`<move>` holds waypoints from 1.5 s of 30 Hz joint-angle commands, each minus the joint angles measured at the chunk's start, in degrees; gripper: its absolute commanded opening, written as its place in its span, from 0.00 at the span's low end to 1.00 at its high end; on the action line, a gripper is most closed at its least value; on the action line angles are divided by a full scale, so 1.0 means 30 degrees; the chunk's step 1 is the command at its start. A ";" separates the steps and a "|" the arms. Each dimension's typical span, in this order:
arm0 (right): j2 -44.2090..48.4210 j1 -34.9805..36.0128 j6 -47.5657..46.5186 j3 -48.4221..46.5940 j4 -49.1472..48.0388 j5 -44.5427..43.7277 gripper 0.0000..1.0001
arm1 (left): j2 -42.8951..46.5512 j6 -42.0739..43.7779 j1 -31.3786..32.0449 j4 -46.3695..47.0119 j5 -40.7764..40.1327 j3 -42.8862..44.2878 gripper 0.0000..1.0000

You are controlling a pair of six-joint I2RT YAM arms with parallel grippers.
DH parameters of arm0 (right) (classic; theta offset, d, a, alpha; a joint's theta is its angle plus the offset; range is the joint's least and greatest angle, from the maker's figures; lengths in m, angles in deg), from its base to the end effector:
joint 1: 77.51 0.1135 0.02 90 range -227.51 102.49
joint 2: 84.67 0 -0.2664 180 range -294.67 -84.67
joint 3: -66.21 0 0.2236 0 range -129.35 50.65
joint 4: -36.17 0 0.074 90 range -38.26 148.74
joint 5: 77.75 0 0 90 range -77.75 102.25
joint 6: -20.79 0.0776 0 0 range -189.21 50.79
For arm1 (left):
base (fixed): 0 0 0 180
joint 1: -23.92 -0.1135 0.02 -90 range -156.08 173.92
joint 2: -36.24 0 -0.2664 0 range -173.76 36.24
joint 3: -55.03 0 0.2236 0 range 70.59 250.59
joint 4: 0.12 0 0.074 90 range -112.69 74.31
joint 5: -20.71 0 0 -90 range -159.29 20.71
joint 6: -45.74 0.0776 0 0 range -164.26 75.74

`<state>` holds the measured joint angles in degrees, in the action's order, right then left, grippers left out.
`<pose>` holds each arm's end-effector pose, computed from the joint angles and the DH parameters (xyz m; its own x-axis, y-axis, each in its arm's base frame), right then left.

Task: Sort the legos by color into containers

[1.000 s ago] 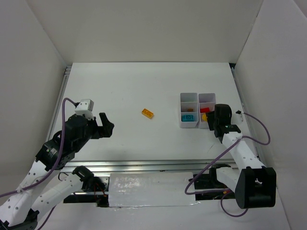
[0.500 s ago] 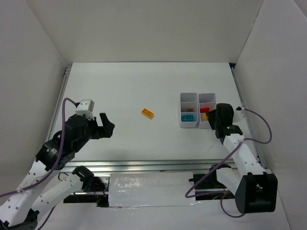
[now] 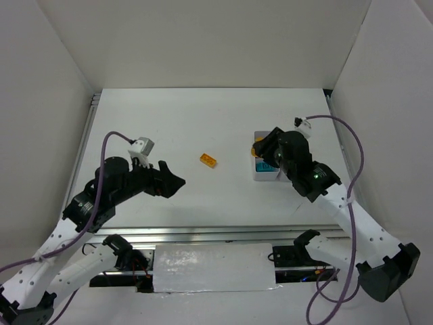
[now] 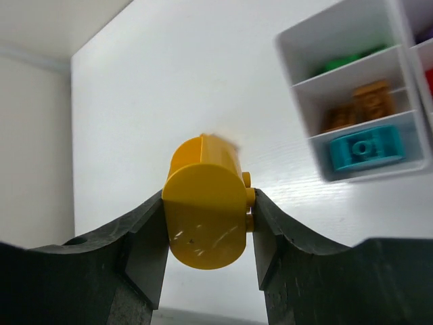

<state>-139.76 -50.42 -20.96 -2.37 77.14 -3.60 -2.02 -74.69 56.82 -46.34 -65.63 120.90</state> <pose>0.2027 0.0799 0.3155 -0.4394 0.5814 -0.6848 0.1584 0.8005 0.5780 0.1253 -0.0870 0.3338 -0.5313 -0.2583 -0.8068 0.3755 0.7819 -0.4976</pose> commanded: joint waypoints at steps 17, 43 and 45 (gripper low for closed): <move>-0.5189 1.1183 0.2842 -0.7024 0.3306 -0.6990 0.02 | -0.3476 -0.1544 0.3123 1.2294 0.4521 -0.1416 0.99; -0.5514 1.4378 0.3868 -0.6355 -0.0820 -0.5790 0.06 | -0.2219 -0.1573 0.3328 1.3148 0.1831 -0.2646 0.36; -0.5572 1.4407 0.4073 -0.6265 -0.0648 -0.5846 0.06 | -0.1896 -0.1573 0.3328 1.3031 0.1506 -0.2705 0.33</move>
<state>-156.20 -8.43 -9.79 -21.30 76.79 -22.05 -9.98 -80.09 66.75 -12.31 -58.05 112.26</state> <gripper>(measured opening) 0.536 0.503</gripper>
